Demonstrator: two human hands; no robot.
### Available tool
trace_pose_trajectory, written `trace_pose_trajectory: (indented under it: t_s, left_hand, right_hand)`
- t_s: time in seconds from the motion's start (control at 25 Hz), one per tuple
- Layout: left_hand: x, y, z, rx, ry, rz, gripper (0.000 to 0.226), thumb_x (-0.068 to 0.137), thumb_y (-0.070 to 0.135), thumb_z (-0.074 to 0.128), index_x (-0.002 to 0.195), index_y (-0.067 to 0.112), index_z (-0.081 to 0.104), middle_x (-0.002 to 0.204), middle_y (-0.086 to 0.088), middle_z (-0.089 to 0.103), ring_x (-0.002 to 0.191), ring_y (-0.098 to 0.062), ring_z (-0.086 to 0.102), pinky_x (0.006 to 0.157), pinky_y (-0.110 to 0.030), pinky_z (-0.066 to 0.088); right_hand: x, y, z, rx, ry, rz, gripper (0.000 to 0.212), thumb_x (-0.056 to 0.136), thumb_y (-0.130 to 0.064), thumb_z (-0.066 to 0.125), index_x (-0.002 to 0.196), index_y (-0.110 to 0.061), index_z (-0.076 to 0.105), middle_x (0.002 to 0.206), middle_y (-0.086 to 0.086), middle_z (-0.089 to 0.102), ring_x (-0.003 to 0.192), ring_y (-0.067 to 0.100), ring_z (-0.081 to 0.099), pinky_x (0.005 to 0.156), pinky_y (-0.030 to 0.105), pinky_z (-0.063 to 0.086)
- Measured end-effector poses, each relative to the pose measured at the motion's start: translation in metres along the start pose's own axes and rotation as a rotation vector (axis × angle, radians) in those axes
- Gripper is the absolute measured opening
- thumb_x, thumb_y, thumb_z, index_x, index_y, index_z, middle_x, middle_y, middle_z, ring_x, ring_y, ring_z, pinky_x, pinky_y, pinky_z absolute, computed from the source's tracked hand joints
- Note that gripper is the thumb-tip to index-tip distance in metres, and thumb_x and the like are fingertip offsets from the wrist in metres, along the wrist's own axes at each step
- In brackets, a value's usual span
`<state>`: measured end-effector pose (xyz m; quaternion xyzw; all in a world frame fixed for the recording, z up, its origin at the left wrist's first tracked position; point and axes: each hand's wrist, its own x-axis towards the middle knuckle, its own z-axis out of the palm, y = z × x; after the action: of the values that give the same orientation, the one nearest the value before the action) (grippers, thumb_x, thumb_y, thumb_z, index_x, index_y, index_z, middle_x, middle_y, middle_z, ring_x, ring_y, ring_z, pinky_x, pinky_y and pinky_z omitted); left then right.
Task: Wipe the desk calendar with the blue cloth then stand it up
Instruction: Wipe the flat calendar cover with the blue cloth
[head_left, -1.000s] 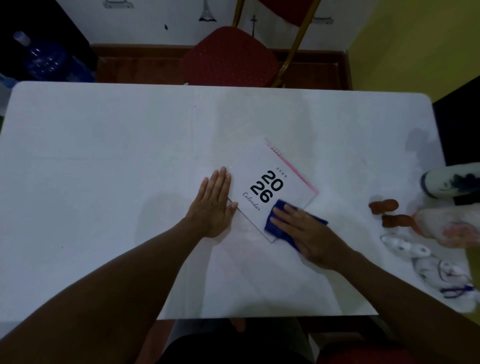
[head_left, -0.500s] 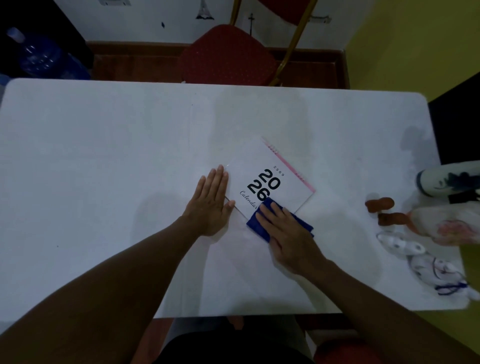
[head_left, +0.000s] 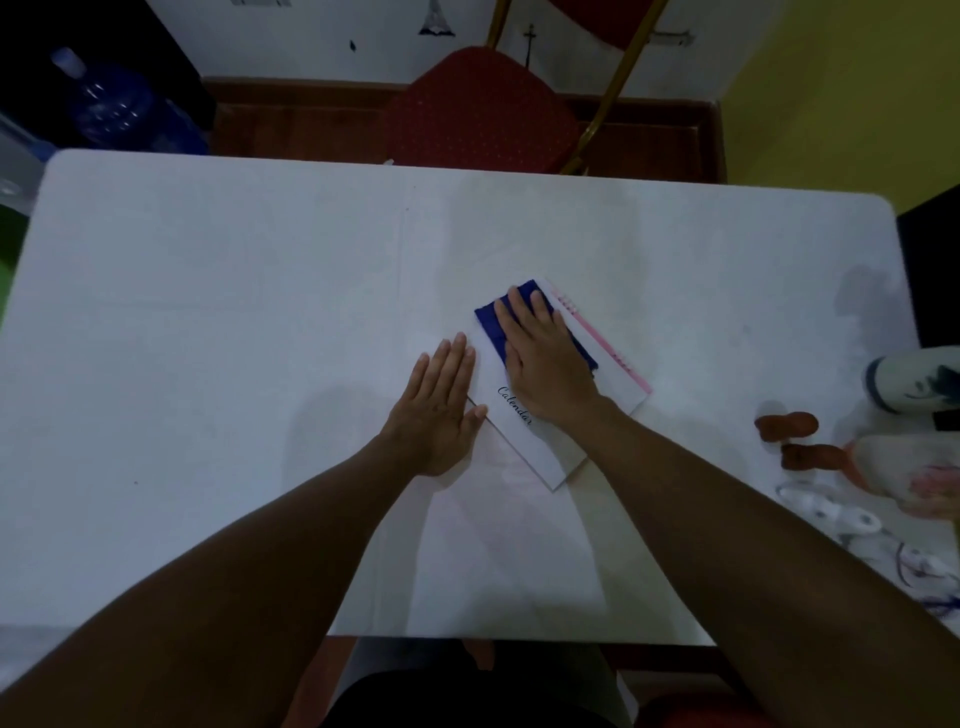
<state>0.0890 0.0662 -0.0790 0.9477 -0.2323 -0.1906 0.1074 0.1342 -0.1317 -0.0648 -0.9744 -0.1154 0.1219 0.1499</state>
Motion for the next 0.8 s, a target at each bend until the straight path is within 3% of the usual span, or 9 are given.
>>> trace_pose_trajectory:
  t_s: [0.2,0.44,0.52,0.64,0.72,0.8]
  left_hand:
    - [0.002,-0.001,0.0,-0.005,-0.032,-0.01,0.073,0.102,0.053,0.008,0.155,0.011,-0.017,0.165,-0.011,-0.022,0.152,-0.025,-0.022,0.125,-0.043,-0.007]
    - [-0.005,0.018,-0.016,0.092,-0.016,-0.078,0.071,0.102,0.044,0.013,0.156,0.004,-0.011,0.165,-0.017,-0.018,0.153,-0.03,-0.016,0.125,-0.049,-0.004]
    - [-0.011,0.033,-0.021,0.075,0.089,-0.023,0.068,0.102,0.038,0.016,0.158,0.004,0.001,0.167,-0.018,-0.006,0.155,-0.031,-0.007,0.125,-0.05,0.001]
    - [-0.016,0.058,-0.022,-0.061,0.059,0.187,0.059,0.104,0.034,0.026,0.158,0.013,0.019,0.166,-0.01,0.019,0.154,-0.025,0.014,0.126,-0.044,0.01]
    - [-0.018,0.073,-0.019,-0.069,0.028,0.231,0.057,0.103,0.03,0.039,0.156,0.012,0.028,0.16,-0.01,0.035,0.147,-0.025,0.032,0.123,-0.043,0.021]
    - [-0.018,0.083,-0.017,-0.052,0.08,0.187,0.057,0.097,0.021,0.055,0.151,0.008,0.038,0.147,-0.014,0.051,0.134,-0.031,0.047,0.116,-0.043,0.032]
  right_hand:
    - [-0.064,0.006,0.014,0.022,0.034,-0.126,0.057,0.105,-0.023,0.032,0.16,-0.009,0.027,0.168,0.009,0.023,0.156,0.029,0.015,0.125,0.05,0.022]
    - [-0.138,0.017,0.005,0.026,-0.081,-0.438,0.063,0.103,-0.023,0.045,0.161,-0.018,0.025,0.171,0.003,0.016,0.158,0.02,0.009,0.128,0.04,0.014]
    - [-0.153,0.022,-0.001,0.137,0.054,-0.248,0.067,0.099,-0.023,0.055,0.16,-0.015,0.029,0.169,0.004,0.021,0.156,0.019,0.017,0.126,0.037,0.019]
    - [-0.172,0.024,-0.004,0.258,0.249,0.09,0.061,0.09,-0.027,0.071,0.144,-0.008,0.051,0.144,0.009,0.056,0.13,0.022,0.052,0.11,0.042,0.046]
    - [-0.176,0.022,-0.004,0.227,0.225,0.138,0.056,0.083,-0.03,0.077,0.132,-0.007,0.061,0.121,0.01,0.065,0.107,0.025,0.06,0.093,0.043,0.052]
    - [-0.172,0.02,-0.008,0.219,0.13,0.193,0.053,0.08,-0.032,0.076,0.127,-0.01,0.064,0.114,0.011,0.064,0.102,0.028,0.058,0.088,0.039,0.046]
